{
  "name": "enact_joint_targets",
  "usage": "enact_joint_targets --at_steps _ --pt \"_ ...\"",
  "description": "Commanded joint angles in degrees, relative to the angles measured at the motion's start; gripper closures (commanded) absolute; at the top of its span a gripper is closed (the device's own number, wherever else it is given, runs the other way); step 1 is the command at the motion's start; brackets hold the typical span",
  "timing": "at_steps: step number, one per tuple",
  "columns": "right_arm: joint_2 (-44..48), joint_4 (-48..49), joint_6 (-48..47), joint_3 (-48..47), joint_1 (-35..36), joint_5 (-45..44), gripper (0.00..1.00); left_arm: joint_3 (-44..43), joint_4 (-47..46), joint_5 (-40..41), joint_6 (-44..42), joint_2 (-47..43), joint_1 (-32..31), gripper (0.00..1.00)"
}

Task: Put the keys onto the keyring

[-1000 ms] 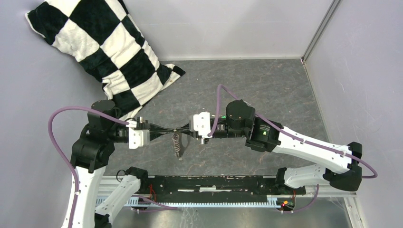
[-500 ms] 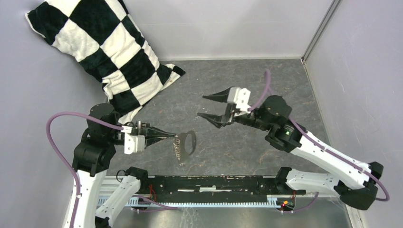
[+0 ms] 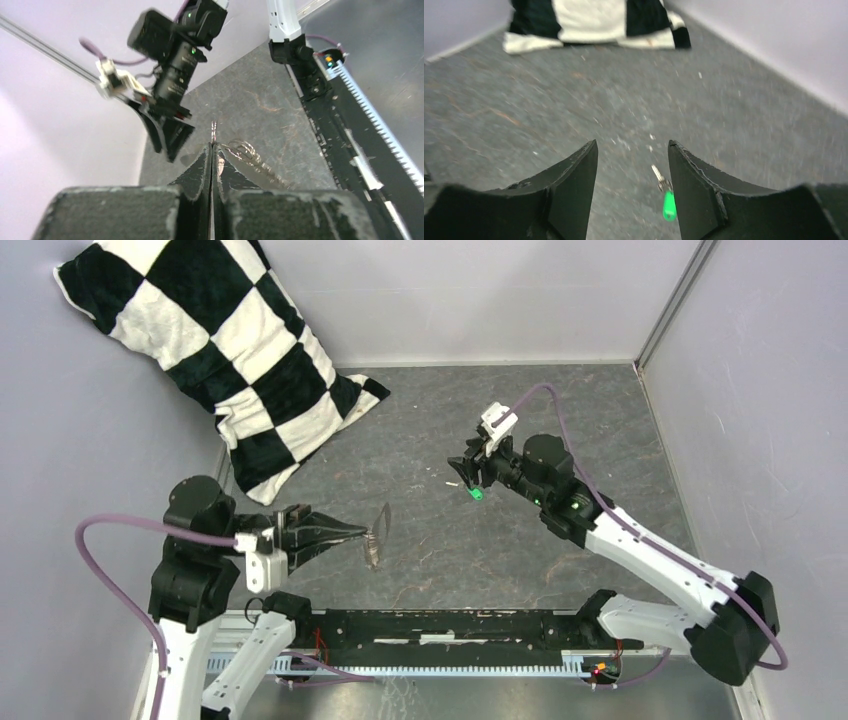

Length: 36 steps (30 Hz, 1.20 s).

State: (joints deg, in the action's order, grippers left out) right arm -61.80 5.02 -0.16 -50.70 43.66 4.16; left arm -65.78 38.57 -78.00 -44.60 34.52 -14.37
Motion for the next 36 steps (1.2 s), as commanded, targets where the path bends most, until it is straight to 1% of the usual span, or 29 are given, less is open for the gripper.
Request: enact_joint_targets --at_steps 1,5,10,13,17,18,23,26,29,32,36 --pt "-4.8 1.1 3.4 1.9 -4.3 -1.8 0.40 2.9 -2.4 1.9 -10.4 -3.6 0.0 0.98" --pt "-13.1 2.6 1.6 2.4 -6.9 -1.6 0.42 4.3 -1.9 2.3 -7.2 -3.1 0.0 0.98" --pt "-24.3 6.4 1.1 1.3 -10.3 2.7 0.46 5.2 -2.1 2.4 -4.8 -2.0 0.0 0.98" --pt "-29.4 6.5 1.3 -0.1 -11.9 3.3 0.46 5.6 -2.2 2.8 -4.4 -2.0 0.0 0.98" --pt "-32.3 8.4 0.6 0.3 -12.3 4.2 0.47 6.1 -2.2 3.4 -4.0 -2.7 0.0 0.98" --pt "-32.9 8.6 -1.1 0.4 -12.6 5.3 0.47 6.1 -2.2 3.3 -3.5 -2.7 0.0 0.98" --pt "-34.7 9.2 -5.8 0.8 -15.8 13.9 0.52 5.6 -2.2 2.8 -3.1 -2.6 0.0 0.98" --pt "-35.7 7.9 -9.2 0.9 -18.1 21.9 0.49 5.3 -2.2 2.6 -2.9 -2.5 0.0 0.98" --pt "-36.8 5.1 -13.1 0.5 -19.0 23.0 0.46 4.8 -2.2 2.5 -3.0 -2.4 0.0 0.98" --pt "-36.7 5.3 -15.5 1.9 -19.2 23.5 0.44 4.4 -2.2 2.6 -2.7 -2.4 0.0 0.98" --pt "-37.8 4.4 -18.2 2.1 -19.6 23.6 0.48 4.3 -2.1 2.7 -2.6 -2.8 0.0 0.98"
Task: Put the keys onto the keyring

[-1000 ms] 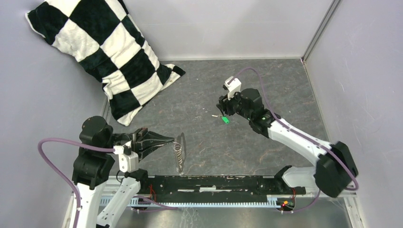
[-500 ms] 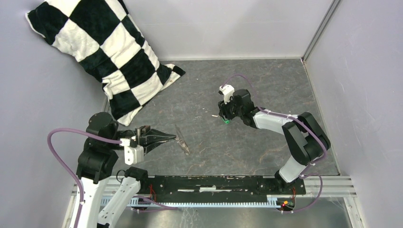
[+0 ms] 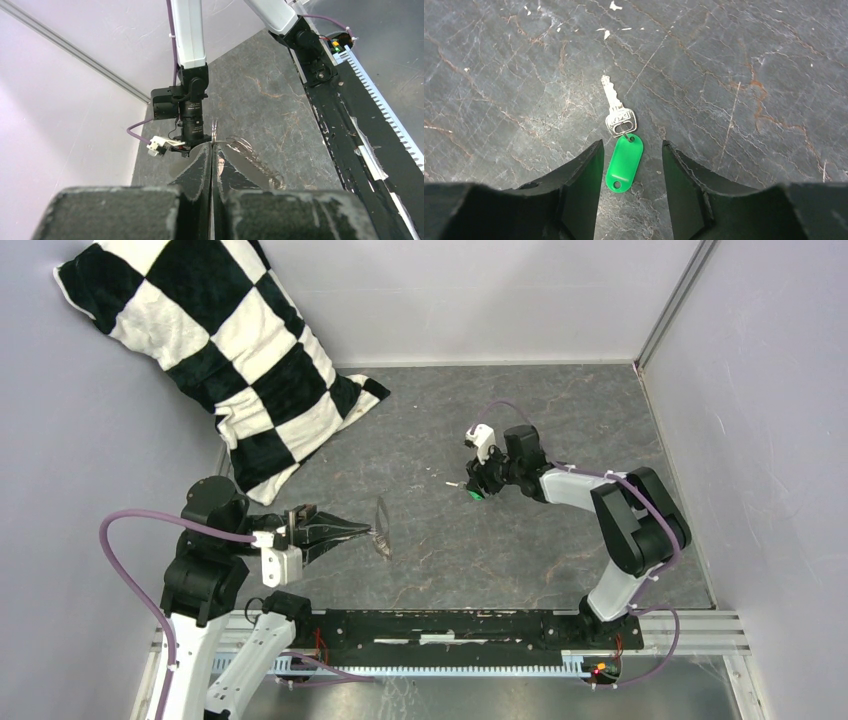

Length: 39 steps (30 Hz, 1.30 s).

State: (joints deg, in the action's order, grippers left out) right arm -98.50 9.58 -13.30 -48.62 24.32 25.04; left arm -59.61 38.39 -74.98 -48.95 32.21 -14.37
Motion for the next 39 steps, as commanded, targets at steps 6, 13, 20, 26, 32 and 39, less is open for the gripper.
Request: enact_joint_targets --at_steps 6,13,20,26,32,39 --pt "-3.1 -1.7 -7.3 -1.3 -0.7 2.7 0.60 -2.4 -2.0 0.1 1.2 -0.4 0.0 0.98" --pt "-3.0 -0.9 -7.4 -2.1 -1.1 4.3 0.67 -2.7 -2.0 0.1 1.2 -0.2 0.0 0.98" --pt "-3.8 -1.1 -8.4 -3.7 -1.2 8.2 0.67 -3.0 -2.0 0.1 1.3 0.0 0.0 0.98" --pt "-4.5 -2.6 -9.5 -4.8 -1.3 8.6 0.71 -3.0 -2.0 0.3 1.3 0.1 0.0 0.98" --pt "-5.9 -5.0 -9.6 -6.0 -1.6 8.3 0.79 -3.5 -2.0 0.3 1.0 0.4 0.0 0.98" --pt "-6.7 -4.5 -8.9 -5.7 -1.6 8.8 0.84 -3.9 -2.0 0.8 1.0 0.2 0.0 0.98"
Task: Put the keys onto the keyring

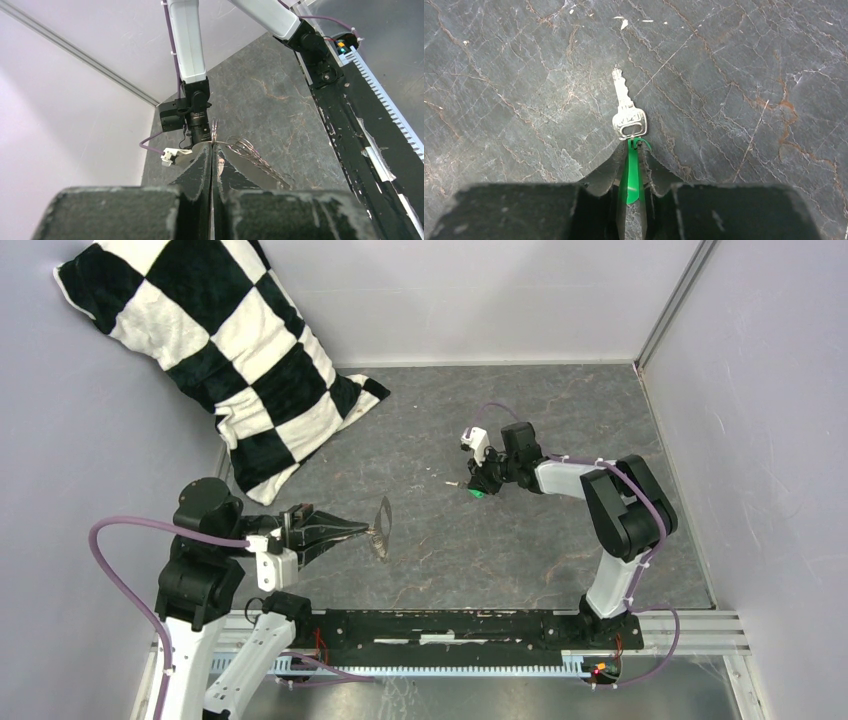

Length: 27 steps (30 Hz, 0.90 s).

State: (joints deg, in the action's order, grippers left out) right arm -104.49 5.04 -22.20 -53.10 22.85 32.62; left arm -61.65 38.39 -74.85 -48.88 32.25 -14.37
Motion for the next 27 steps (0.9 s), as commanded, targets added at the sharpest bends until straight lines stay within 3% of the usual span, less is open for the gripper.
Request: enact_joint_targets --at_steps 1,5,11,20,27 --pt "-0.4 0.4 0.0 -1.2 -0.1 1.4 0.87 -1.9 -2.0 0.8 0.9 0.1 0.0 0.98" --pt "2.0 1.8 0.7 -0.2 -0.1 3.4 0.99 -1.8 -2.0 0.9 1.0 -0.1 0.0 0.98" --pt "12.8 6.7 2.5 5.0 1.6 9.6 0.99 -2.3 -2.0 -0.1 2.0 0.9 0.0 0.98" --pt "37.0 -0.4 -0.1 10.8 16.2 1.8 0.99 2.2 -2.0 -3.5 8.5 1.5 0.0 0.98" --pt "46.9 -9.6 -2.9 6.0 26.9 -3.6 0.99 4.2 -2.0 -7.0 13.2 3.4 0.0 0.98"
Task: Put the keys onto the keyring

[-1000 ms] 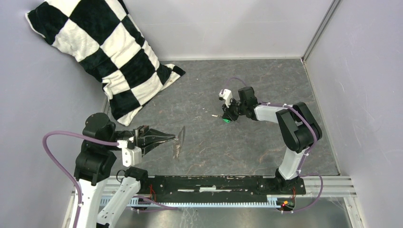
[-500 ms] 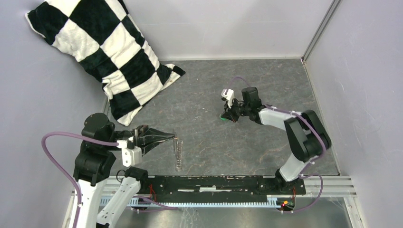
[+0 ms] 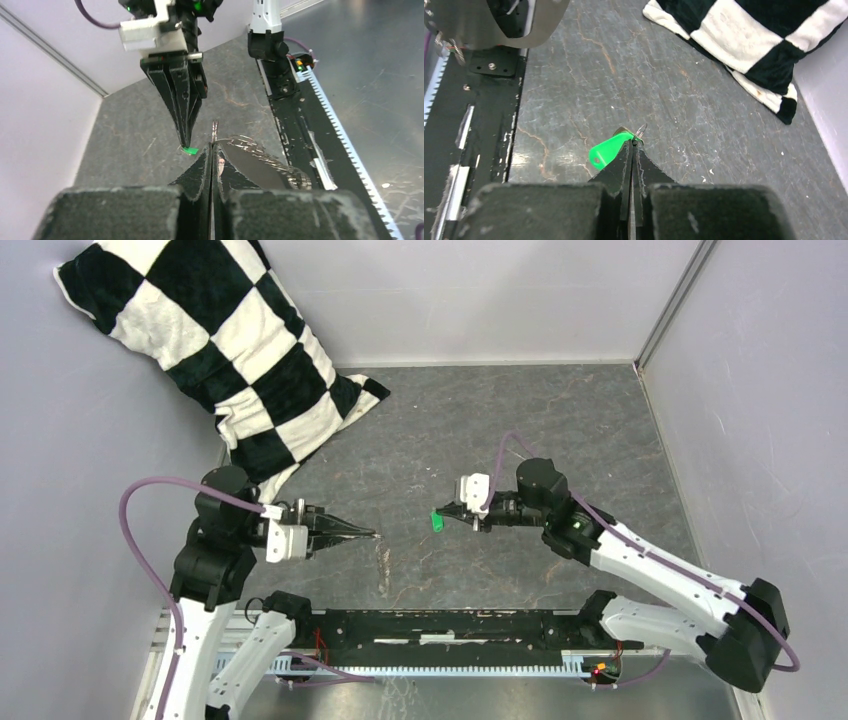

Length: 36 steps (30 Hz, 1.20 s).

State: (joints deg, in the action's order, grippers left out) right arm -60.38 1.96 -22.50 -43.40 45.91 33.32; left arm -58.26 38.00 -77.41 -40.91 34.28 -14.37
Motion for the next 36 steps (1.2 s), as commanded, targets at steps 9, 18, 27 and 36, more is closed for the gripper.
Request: enact_joint_targets --at_steps 9,18,27,36 --pt "3.7 -15.4 -11.0 -13.7 13.5 -9.8 0.99 2.5 -1.5 -8.8 8.9 3.1 0.0 0.98" --pt "2.7 -24.0 -14.9 -20.9 15.2 -3.1 0.99 2.9 -1.9 -9.9 9.7 3.4 0.0 0.98" --pt "0.1 -30.6 -15.3 -28.1 16.6 1.8 0.99 3.5 -1.6 -10.7 10.2 4.3 0.0 0.98" --pt "-6.7 -39.0 -19.6 -36.8 21.8 1.3 0.99 2.8 -1.6 -12.7 12.7 6.1 0.0 0.98"
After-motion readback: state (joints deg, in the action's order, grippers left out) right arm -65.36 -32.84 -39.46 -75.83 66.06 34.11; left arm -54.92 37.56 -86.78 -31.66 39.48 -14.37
